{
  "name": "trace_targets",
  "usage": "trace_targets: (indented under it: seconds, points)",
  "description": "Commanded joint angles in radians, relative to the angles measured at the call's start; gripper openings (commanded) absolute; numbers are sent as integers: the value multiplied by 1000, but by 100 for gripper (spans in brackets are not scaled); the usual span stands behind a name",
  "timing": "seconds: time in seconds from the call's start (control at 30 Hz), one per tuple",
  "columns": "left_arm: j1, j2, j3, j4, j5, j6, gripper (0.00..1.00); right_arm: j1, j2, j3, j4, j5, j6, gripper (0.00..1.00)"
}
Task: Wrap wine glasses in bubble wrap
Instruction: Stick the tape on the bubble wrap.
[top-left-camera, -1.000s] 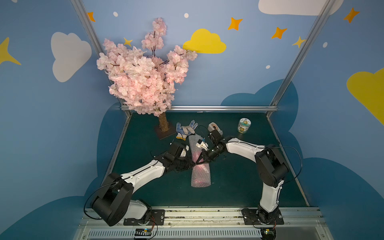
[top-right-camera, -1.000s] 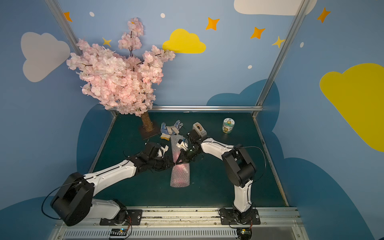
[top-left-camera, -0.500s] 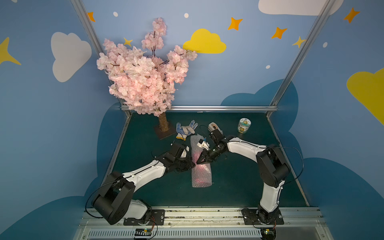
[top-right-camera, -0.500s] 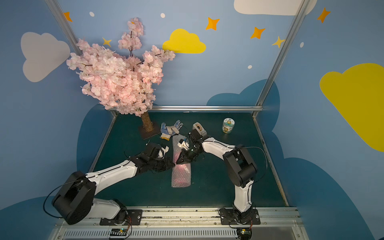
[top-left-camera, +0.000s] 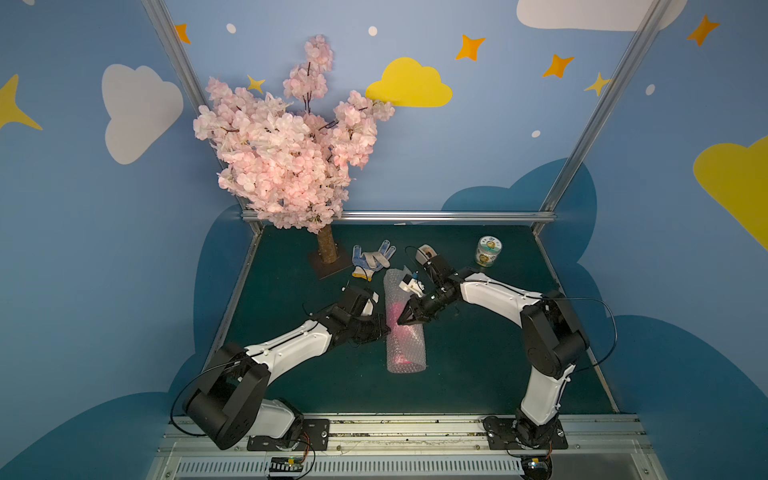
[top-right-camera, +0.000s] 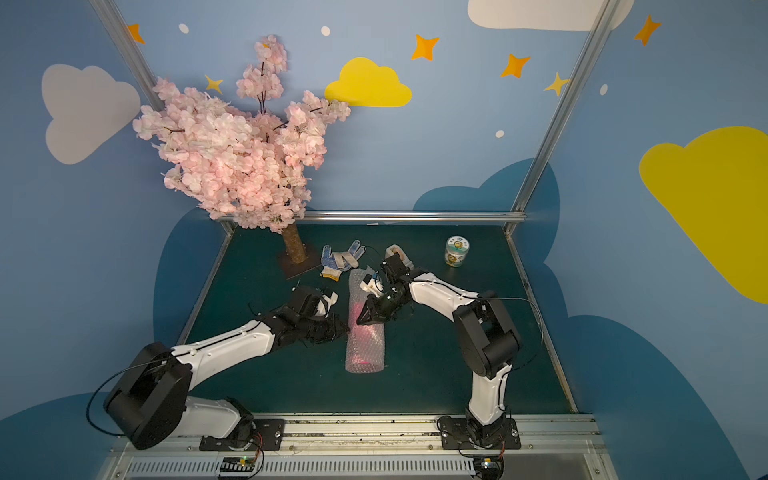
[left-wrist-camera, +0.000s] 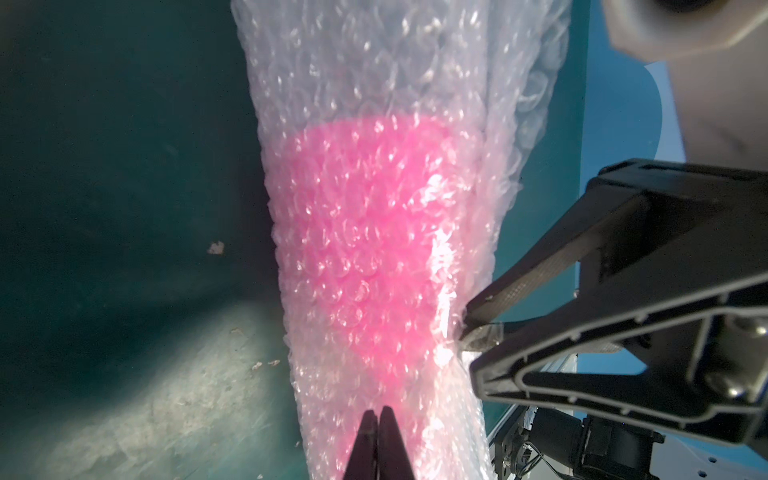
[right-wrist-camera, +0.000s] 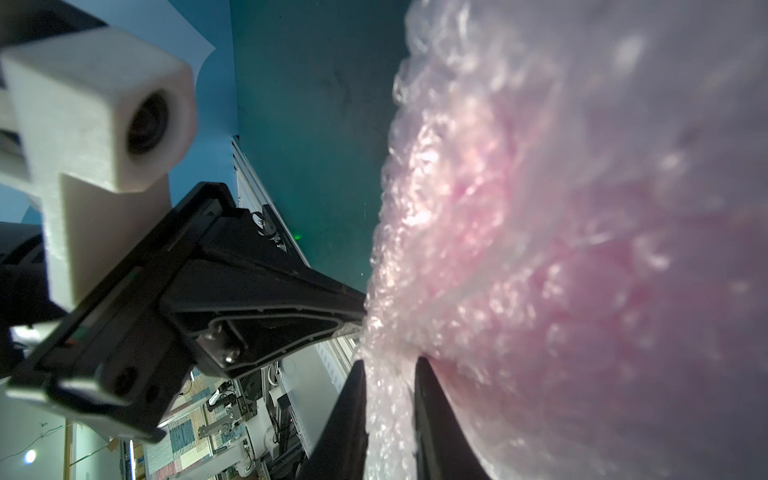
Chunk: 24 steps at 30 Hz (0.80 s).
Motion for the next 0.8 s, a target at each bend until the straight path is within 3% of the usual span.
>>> trace_targets:
  seconds: [0.0, 0.2, 0.43, 0.77]
  points:
    - [7, -53, 0, -18, -29, 7, 16, -1, 1, -4, 3, 5, -5, 22]
    - [9, -71, -26, 41, 17, 16, 33, -5, 4, -6, 12, 2, 3, 22]
    - [-10, -45, -26, 54, 88, 53, 41, -7, 17, -7, 29, -2, 24, 23]
    - [-17, 6, -10, 96, 73, 37, 50, -18, 21, -18, 51, -30, 46, 27]
